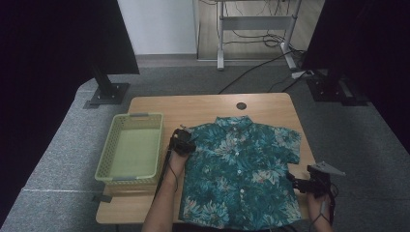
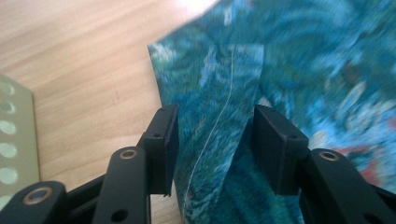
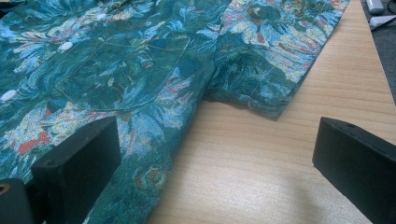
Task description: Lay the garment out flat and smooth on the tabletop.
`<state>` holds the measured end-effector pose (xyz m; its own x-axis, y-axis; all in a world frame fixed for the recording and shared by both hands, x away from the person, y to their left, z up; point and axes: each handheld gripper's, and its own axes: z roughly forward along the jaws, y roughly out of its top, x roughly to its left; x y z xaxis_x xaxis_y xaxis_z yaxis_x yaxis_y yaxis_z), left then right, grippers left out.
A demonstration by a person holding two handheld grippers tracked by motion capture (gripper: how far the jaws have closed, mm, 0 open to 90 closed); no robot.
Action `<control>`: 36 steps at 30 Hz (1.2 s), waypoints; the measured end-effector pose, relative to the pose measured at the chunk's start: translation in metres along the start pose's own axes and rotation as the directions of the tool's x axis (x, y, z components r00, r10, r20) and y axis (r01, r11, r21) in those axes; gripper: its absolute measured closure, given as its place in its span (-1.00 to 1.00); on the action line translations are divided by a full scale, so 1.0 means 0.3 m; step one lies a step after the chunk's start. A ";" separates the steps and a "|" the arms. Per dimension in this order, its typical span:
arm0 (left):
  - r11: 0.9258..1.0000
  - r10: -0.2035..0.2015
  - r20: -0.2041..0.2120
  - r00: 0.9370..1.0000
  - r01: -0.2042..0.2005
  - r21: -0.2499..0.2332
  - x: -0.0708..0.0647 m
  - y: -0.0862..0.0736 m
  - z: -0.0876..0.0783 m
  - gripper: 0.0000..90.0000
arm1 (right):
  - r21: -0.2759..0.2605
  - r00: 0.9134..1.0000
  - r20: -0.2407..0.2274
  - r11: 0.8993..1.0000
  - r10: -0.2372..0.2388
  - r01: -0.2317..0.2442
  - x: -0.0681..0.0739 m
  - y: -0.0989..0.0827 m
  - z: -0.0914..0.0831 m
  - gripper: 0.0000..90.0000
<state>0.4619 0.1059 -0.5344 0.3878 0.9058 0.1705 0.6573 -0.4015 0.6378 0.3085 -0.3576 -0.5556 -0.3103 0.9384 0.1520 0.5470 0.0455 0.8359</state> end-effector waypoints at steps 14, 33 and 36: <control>0.994 -0.104 0.050 0.993 0.105 -0.020 0.058 0.002 -0.023 0.97 | 0.015 1.000 -0.020 1.000 -0.004 0.004 -0.002 0.002 0.004 -0.99; 0.923 -0.351 0.046 0.935 0.354 -0.152 0.095 -0.015 -0.075 -0.10 | 0.022 1.000 -0.030 1.000 0.002 -0.001 -0.005 0.003 0.006 -0.99; 0.922 -0.356 0.046 0.933 0.359 -0.147 0.089 -0.009 -0.076 -0.51 | 0.023 1.000 -0.030 1.000 0.000 0.001 -0.004 0.003 0.007 -0.99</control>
<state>0.4557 0.1342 -0.5143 0.1582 0.9821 -0.1027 0.6503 -0.0253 0.7593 0.3109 -0.3581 -0.5562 -0.3333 0.9278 0.1678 0.5644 0.0538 0.8238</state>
